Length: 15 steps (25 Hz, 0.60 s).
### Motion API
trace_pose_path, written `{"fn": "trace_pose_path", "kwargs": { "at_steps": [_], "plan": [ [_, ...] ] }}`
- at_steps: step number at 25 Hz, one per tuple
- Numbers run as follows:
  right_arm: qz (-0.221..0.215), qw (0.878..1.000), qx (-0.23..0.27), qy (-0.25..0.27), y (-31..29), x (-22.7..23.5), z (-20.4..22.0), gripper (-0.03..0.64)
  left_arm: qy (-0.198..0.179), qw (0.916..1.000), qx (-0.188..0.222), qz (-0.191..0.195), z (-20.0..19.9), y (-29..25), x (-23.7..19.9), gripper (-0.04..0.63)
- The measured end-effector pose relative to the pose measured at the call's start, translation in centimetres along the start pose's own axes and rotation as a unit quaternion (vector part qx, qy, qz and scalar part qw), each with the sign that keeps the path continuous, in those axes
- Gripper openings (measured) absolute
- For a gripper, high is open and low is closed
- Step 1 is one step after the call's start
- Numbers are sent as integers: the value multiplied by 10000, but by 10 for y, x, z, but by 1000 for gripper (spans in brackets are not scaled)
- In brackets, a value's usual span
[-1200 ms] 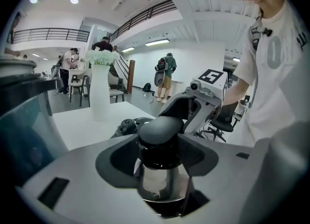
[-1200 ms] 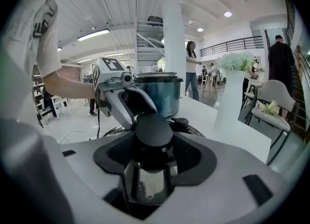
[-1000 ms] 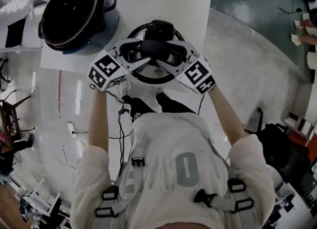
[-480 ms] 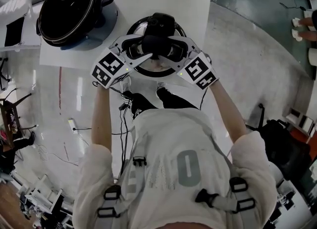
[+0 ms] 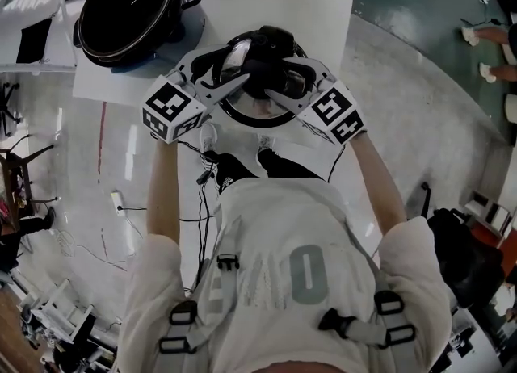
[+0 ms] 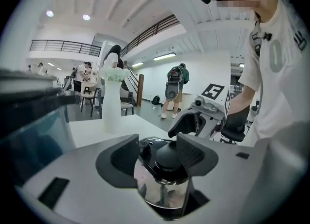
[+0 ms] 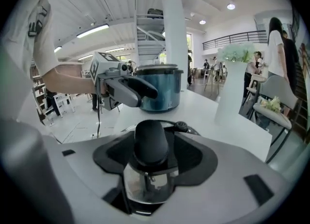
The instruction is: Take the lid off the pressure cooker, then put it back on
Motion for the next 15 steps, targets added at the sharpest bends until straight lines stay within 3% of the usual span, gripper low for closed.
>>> {"fn": "trace_pose_path", "kwargs": {
  "at_steps": [2,4,7,10,15],
  "plan": [
    [165,9994,296,-13,4,8,-21,252,-314,9994,60,-155,-19,3,-5,247],
    [313,9976,611,20,8,17,-49,249,-632,9963,347,-458,-48,8,-8,182],
    [521,9923,1104,211,12,25,-98,245,-980,9847,890,-1133,-96,21,-16,97],
    [743,9836,1606,337,16,24,-141,223,-1150,9610,1228,-2194,-129,37,-24,47],
    [1157,9634,2384,403,19,33,-195,169,-1070,9071,1850,-3626,-171,67,-29,18]
  ]
}}
Point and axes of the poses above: the fingertips, and each gripper's own axes: y backward along the fingers, x to its right, z out of its underside, the point moved 2 cm from there along y, backward along the fingers, and after that the axes turned 10 degrees about x, right-handed, at the moved point
